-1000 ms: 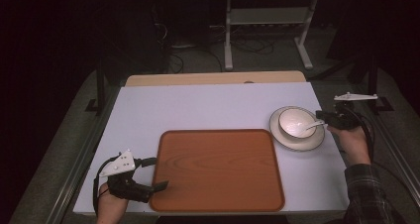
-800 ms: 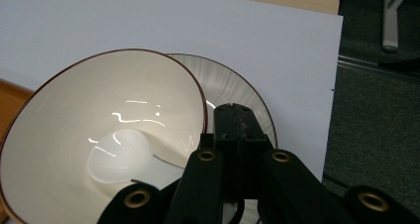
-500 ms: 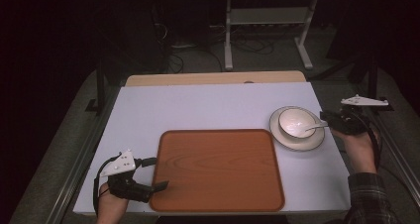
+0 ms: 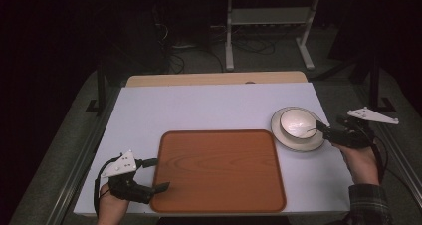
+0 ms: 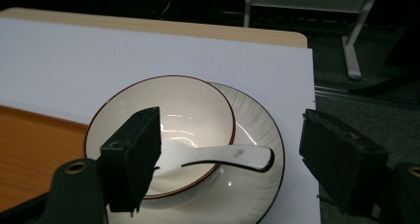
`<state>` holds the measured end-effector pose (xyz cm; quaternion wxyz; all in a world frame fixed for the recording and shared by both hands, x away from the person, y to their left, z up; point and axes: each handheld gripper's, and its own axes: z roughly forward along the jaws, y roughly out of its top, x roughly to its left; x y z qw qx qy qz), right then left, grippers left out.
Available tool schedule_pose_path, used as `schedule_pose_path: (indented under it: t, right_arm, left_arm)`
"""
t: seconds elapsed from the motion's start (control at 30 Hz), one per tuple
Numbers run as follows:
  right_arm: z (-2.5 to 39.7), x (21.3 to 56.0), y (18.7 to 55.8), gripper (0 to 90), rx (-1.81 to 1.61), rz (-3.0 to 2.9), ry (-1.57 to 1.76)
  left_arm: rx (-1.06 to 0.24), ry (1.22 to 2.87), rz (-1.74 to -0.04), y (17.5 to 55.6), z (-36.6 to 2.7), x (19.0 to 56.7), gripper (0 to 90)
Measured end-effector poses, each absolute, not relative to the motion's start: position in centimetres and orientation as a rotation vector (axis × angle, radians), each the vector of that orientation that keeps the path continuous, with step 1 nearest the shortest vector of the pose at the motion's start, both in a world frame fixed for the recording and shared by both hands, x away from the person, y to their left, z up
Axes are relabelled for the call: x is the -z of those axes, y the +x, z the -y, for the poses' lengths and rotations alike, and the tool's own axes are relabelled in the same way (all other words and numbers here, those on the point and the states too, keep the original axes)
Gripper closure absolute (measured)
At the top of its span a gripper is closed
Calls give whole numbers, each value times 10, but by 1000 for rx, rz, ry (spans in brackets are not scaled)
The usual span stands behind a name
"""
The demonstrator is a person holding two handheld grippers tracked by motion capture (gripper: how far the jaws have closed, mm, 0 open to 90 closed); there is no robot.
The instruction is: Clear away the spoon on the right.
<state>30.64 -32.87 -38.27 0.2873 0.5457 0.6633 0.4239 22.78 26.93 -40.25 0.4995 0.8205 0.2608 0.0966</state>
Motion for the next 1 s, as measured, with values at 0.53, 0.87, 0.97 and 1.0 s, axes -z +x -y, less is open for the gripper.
schedule_pose_path:
  t: [0.53, 0.87, 0.97, 1.0]
  right_arm:
    - [330, 409, 320, 241, -1163, -1790, 1550]
    - [323, 419, 328, 278, -1175, -1836, 1576]
    - [323, 420, 329, 296, -1189, -1826, 1591]
    - [324, 421, 330, 318, -1207, -1820, 1603]
  left_arm:
    - [-234, 1993, -622, 228, -268, 403, 133]
    - [-233, 1992, -622, 229, -268, 403, 133]
    - [-233, 1994, -621, 229, -268, 403, 133]
    - [-233, 1994, -620, 229, -268, 403, 133]
